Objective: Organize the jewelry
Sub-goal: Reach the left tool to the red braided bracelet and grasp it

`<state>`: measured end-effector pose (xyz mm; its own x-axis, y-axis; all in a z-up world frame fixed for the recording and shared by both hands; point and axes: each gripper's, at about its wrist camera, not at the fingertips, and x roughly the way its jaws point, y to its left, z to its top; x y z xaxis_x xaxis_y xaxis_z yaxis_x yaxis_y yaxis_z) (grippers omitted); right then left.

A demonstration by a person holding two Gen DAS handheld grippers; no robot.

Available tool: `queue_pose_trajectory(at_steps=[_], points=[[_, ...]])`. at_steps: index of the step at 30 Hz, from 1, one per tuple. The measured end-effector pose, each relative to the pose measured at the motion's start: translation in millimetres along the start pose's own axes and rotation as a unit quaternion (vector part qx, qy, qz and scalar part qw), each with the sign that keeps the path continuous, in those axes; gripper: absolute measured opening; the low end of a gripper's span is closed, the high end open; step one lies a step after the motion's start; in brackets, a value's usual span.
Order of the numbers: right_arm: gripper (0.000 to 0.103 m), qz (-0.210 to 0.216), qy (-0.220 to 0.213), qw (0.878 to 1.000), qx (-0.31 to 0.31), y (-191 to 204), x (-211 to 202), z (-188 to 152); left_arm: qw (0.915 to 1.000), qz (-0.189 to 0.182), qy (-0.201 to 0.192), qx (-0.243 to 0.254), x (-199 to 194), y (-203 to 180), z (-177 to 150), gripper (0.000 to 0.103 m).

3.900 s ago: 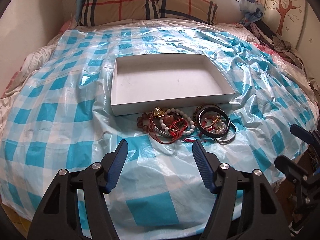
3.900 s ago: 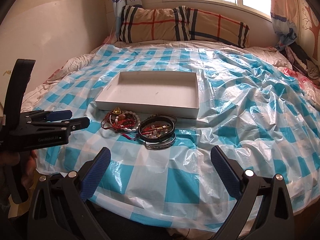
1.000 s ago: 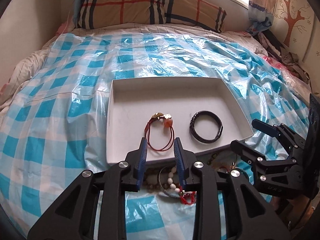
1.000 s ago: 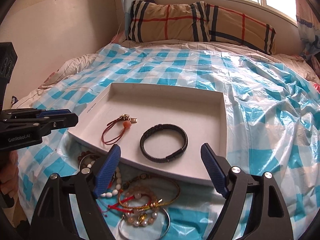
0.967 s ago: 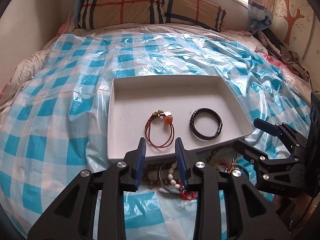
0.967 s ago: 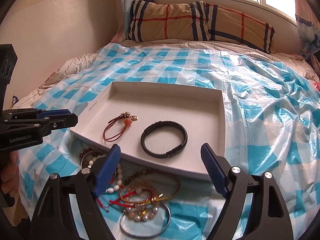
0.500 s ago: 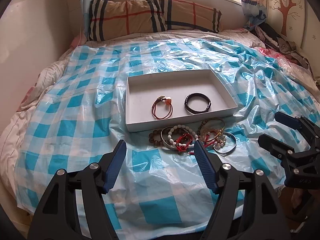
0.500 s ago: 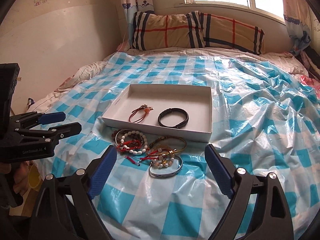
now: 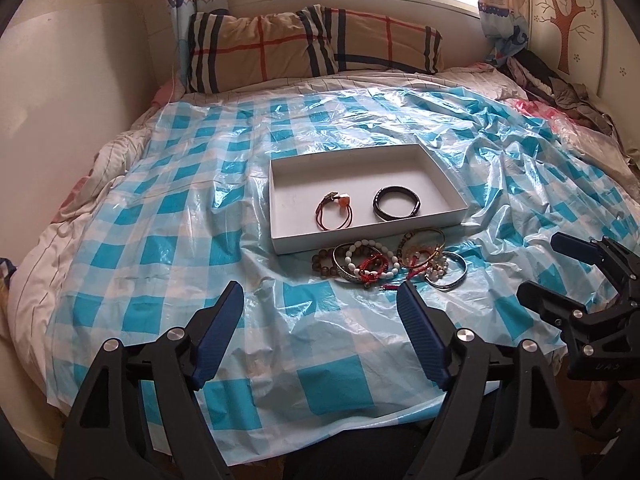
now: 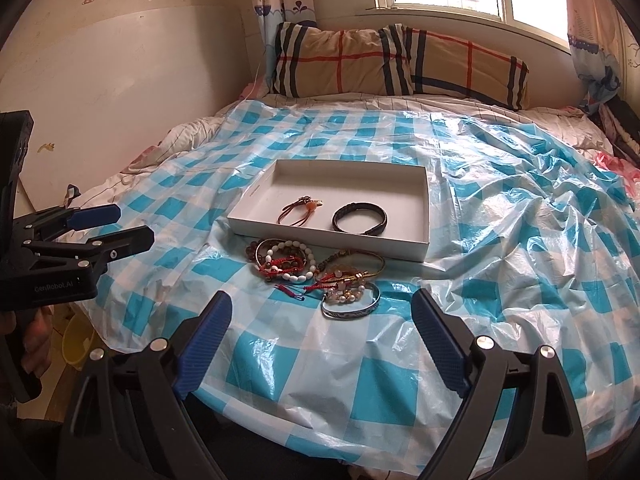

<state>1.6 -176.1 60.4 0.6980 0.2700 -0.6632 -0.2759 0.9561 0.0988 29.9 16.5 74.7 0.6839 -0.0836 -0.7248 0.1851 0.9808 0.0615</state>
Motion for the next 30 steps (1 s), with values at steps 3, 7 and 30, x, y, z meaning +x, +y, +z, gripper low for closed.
queue_pose_trajectory(at_steps=[3,7,30], points=[[0.088,0.000,0.007,1.000,0.000,-1.1,6.3,-1.0,0.9999,-0.002,0.012,-0.009,8.3,8.6,-5.1,0.076],[0.088,-0.003,0.019,1.000,0.004,-7.0,17.8,-4.8,0.9994,-0.001,0.029,-0.020,22.9,18.4,-12.9,0.077],[0.088,-0.008,0.049,0.998,0.049,-53.8,66.6,-8.7,0.9899,-0.069,0.117,0.039,159.2,-40.4,14.8,0.029]])
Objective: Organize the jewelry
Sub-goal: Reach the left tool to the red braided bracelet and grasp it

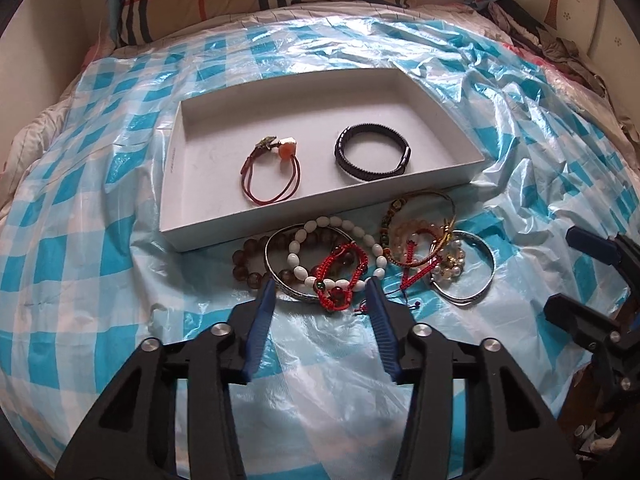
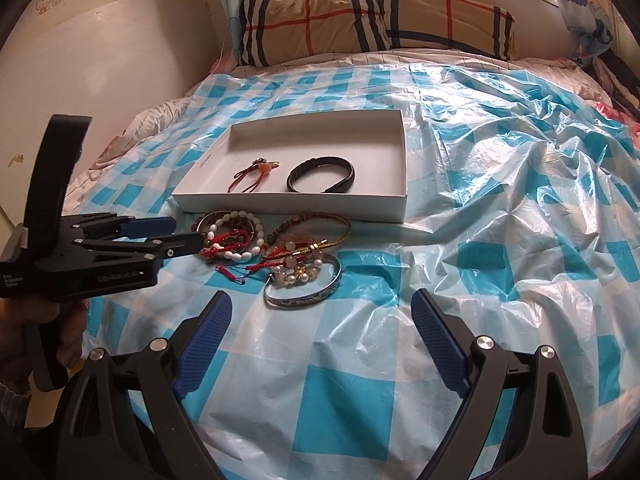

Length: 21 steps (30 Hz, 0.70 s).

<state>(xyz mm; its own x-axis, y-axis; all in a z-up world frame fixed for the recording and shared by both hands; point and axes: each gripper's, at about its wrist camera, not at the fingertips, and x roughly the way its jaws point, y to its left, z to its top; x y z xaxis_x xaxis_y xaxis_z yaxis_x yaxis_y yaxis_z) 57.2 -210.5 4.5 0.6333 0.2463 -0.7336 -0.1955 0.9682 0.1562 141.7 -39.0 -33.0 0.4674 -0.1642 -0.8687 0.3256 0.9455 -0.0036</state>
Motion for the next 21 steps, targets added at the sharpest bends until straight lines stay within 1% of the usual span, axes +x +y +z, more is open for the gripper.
queue_pose_trajectory(at_steps=[1,2,3,7,9,12,16,18,19,20,21], points=[[0.089,-0.001,-0.002,1.000,0.000,-1.1,2.5,2.9,0.9999,0.002,0.012,0.003,7.6,0.7,0.6,0.020],[0.089,-0.001,-0.003,1.000,-0.001,-2.0,5.8,6.1,0.9997,0.006,0.021,0.010,14.1,0.9,0.0,0.009],[0.089,-0.001,-0.003,1.000,-0.002,-3.0,10.1,9.6,0.9994,0.013,0.026,0.019,18.0,0.9,-1.7,0.004],[0.089,0.008,0.003,1.000,-0.001,-6.6,32.2,24.6,0.9991,0.011,0.031,0.027,13.9,9.8,-10.6,0.003],[0.089,0.012,0.011,1.000,0.001,-8.6,45.9,32.3,0.9993,0.005,0.033,0.016,8.6,20.5,-15.7,0.002],[0.089,0.017,0.023,1.000,0.007,-11.5,67.6,42.2,0.9994,-0.013,0.030,-0.008,-2.2,37.5,-24.4,0.002],[0.088,0.025,0.053,0.998,0.023,-17.0,99.6,49.2,0.9991,-0.023,0.030,-0.017,-8.6,50.0,-32.3,0.002],[0.076,0.023,0.071,0.997,0.021,-17.1,115.9,48.0,0.9991,-0.025,0.031,-0.017,-7.6,51.1,-34.4,0.002],[0.073,0.019,0.075,0.997,0.021,-17.8,121.4,47.3,0.9990,-0.025,0.031,-0.018,-6.9,51.1,-34.9,0.002],[0.056,0.018,0.074,0.997,0.020,-18.2,123.0,46.2,0.9990,-0.025,0.031,-0.019,-6.6,51.0,-35.4,0.002],[0.027,0.025,0.073,0.997,0.023,-19.6,122.1,45.5,0.9991,-0.024,0.029,-0.021,-7.0,50.8,-35.5,0.002]])
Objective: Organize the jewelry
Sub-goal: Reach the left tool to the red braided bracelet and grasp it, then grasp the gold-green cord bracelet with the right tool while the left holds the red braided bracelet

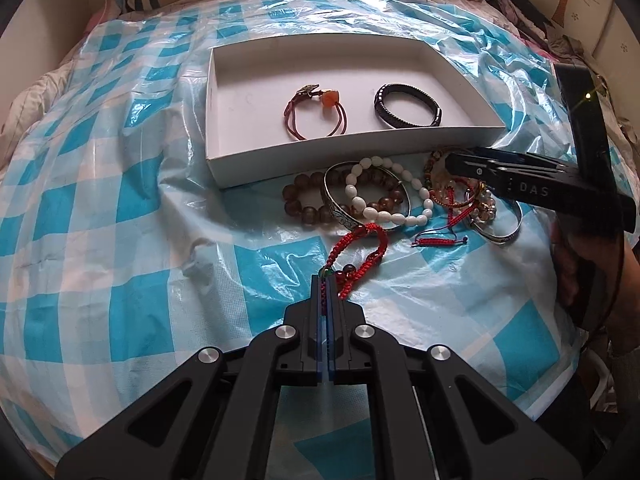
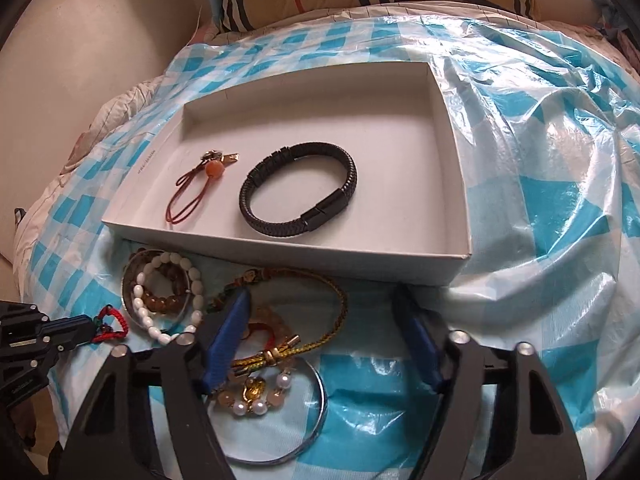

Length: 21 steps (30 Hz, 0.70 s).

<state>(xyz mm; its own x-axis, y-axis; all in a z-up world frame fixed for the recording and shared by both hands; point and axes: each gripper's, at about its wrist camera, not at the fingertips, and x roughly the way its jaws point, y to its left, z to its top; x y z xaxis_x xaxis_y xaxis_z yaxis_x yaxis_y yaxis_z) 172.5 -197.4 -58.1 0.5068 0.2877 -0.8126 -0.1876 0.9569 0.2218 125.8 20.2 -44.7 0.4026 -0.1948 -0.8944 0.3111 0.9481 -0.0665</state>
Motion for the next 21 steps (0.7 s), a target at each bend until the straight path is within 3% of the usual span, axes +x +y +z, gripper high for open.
queue_pose_trajectory(at_steps=[2,10,21], points=[[0.008,0.011,-0.004,1.000,0.006,-1.7,-5.7,-2.9,1.0000,-0.001,-0.004,-0.005,-1.6,-1.1,-1.2,0.002],[0.006,0.043,-0.061,0.997,0.011,6.9,-70.4,-26.7,0.9995,-0.022,-0.019,-0.015,-21.0,-5.2,-8.8,0.002],[0.006,0.079,-0.095,0.992,0.020,27.2,-136.8,-63.9,0.9979,-0.025,-0.059,0.000,-72.7,-25.3,-22.8,0.002]])
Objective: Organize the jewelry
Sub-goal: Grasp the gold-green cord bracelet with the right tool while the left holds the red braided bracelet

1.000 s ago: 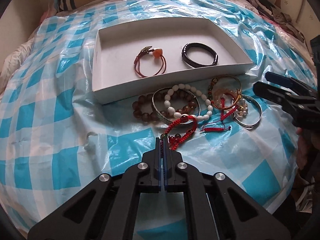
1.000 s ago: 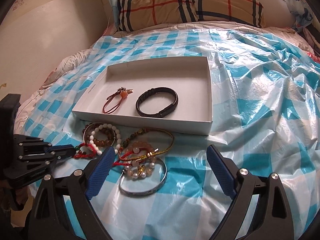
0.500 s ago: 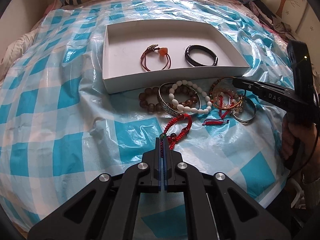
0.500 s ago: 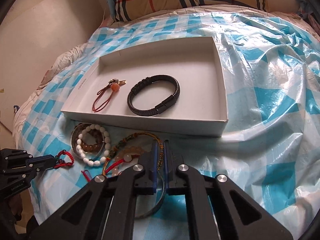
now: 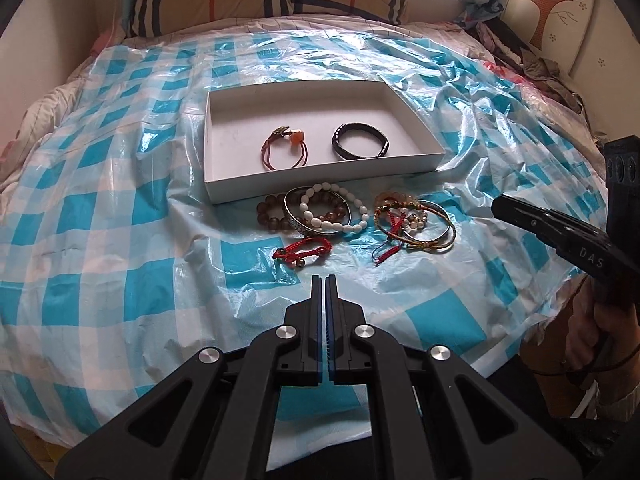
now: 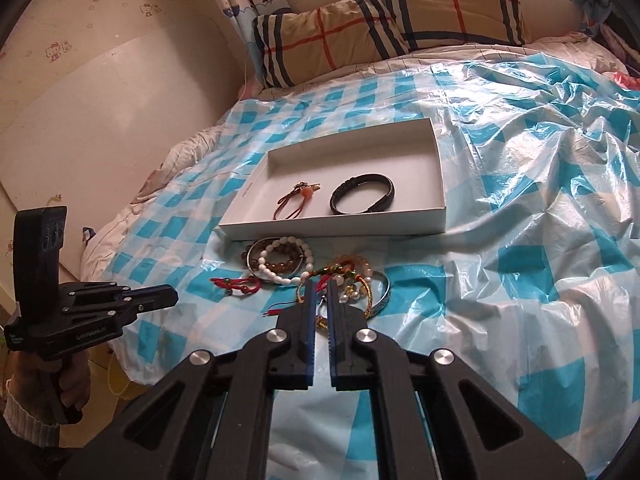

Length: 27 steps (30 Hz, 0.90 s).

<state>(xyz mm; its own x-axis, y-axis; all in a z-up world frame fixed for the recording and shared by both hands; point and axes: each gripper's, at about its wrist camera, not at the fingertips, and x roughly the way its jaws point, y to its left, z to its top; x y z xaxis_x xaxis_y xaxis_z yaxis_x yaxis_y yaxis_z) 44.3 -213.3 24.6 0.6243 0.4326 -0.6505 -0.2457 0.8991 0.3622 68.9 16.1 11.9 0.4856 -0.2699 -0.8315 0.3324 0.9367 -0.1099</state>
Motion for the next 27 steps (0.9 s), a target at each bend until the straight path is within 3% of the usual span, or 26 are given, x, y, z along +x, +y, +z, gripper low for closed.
queue_pose_trajectory(at_steps=[5,7,8,10,11,12,13,16,17,18,21,24,27], points=[[0.008,-0.011,0.017,1.000,-0.010,4.1,-2.1,-2.6,0.9998,0.016,0.000,-0.009,6.4,11.1,7.7,0.002],[0.045,-0.025,0.027,0.999,-0.013,2.0,5.4,-3.1,0.9993,0.036,0.003,-0.007,17.9,16.7,13.6,0.003],[0.069,-0.038,0.020,0.999,-0.018,0.9,8.1,-3.5,0.9993,0.035,0.007,-0.005,24.3,18.9,16.5,0.006],[0.070,-0.046,0.032,0.998,-0.024,-3.5,20.3,-3.2,0.9992,0.036,0.016,-0.002,38.4,20.9,21.2,0.017],[0.070,-0.050,0.036,0.998,-0.025,-6.4,27.1,-3.1,0.9991,0.039,0.016,0.003,44.5,20.4,22.9,0.029],[0.069,-0.058,0.039,0.997,-0.028,-8.0,34.1,-3.1,0.9989,0.042,0.016,0.008,50.4,19.4,24.6,0.038],[0.068,-0.060,0.043,0.997,-0.032,-9.1,40.1,-2.4,0.9988,0.045,0.017,0.012,56.6,18.0,25.8,0.041],[0.060,-0.063,0.047,0.996,-0.046,-8.5,56.4,0.4,0.9988,0.040,0.024,0.013,72.8,16.3,27.8,0.042],[0.057,-0.074,0.056,0.994,-0.054,-7.6,64.4,0.6,0.9990,0.035,0.027,0.008,77.3,16.8,28.0,0.040],[0.049,-0.090,0.071,0.992,-0.060,-8.5,74.1,-0.2,0.9991,0.029,0.031,0.003,81.5,17.7,27.5,0.021],[0.023,-0.098,0.097,0.989,-0.056,-15.5,88.1,-5.8,0.9988,0.032,0.035,0.011,84.4,14.6,23.5,0.003],[0.005,-0.091,0.089,0.990,-0.053,-17.7,75.2,-6.0,0.9992,0.023,0.027,0.020,71.0,9.1,18.9,0.000],[0.005,-0.093,0.072,0.992,-0.052,-17.4,56.8,-6.1,0.9998,0.009,0.016,0.012,53.1,7.5,14.8,0.000]])
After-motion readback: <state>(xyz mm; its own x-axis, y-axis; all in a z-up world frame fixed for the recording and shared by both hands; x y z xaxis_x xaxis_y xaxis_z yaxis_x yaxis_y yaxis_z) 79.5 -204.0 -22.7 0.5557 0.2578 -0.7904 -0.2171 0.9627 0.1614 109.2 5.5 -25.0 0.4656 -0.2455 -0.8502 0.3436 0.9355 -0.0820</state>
